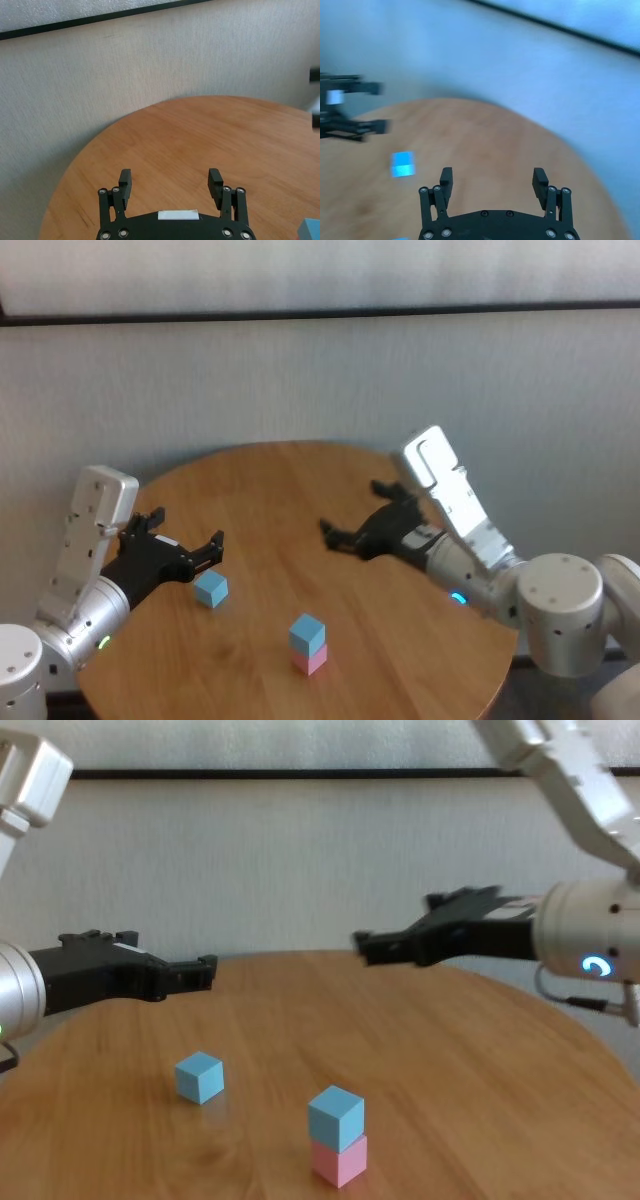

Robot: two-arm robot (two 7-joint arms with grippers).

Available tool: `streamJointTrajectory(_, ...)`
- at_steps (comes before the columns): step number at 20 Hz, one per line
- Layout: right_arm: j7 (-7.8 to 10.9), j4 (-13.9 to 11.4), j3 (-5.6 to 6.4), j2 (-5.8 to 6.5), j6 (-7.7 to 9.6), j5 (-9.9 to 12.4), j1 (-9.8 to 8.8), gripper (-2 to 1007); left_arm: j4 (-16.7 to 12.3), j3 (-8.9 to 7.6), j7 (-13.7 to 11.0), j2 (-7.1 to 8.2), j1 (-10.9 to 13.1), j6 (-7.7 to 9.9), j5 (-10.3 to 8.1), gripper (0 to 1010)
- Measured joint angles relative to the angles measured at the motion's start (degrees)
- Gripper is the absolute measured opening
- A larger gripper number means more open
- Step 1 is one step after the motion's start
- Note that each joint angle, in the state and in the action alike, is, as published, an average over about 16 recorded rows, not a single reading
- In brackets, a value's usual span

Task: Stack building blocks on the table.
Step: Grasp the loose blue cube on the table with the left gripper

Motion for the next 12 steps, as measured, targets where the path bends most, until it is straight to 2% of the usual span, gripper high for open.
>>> streamJointTrajectory(3,-2.75,0.8,0.95,0.37,-4.06,-2.2,-0.26,1004,0.0,0.0,0.0,0.0,0.0,0.0,0.0,1000)
streamJointTrajectory(6,-4.85,1.6,1.77,0.59,-7.17,-4.1,-0.44,1005,0.0,0.02,-0.2,0.01,0.0,-0.01,0.01,1000)
streamJointTrajectory(9,-6.17,2.4,2.34,0.74,-9.33,-5.4,-0.55,1005,-0.1,0.16,-0.8,0.08,0.0,0.2,0.0,1000)
streamJointTrajectory(12,-6.88,2.9,2.52,0.91,-10.74,-6.3,-0.61,1004,-0.3,0.32,-1.9,0.18,0.0,0.87,-0.22,1000)
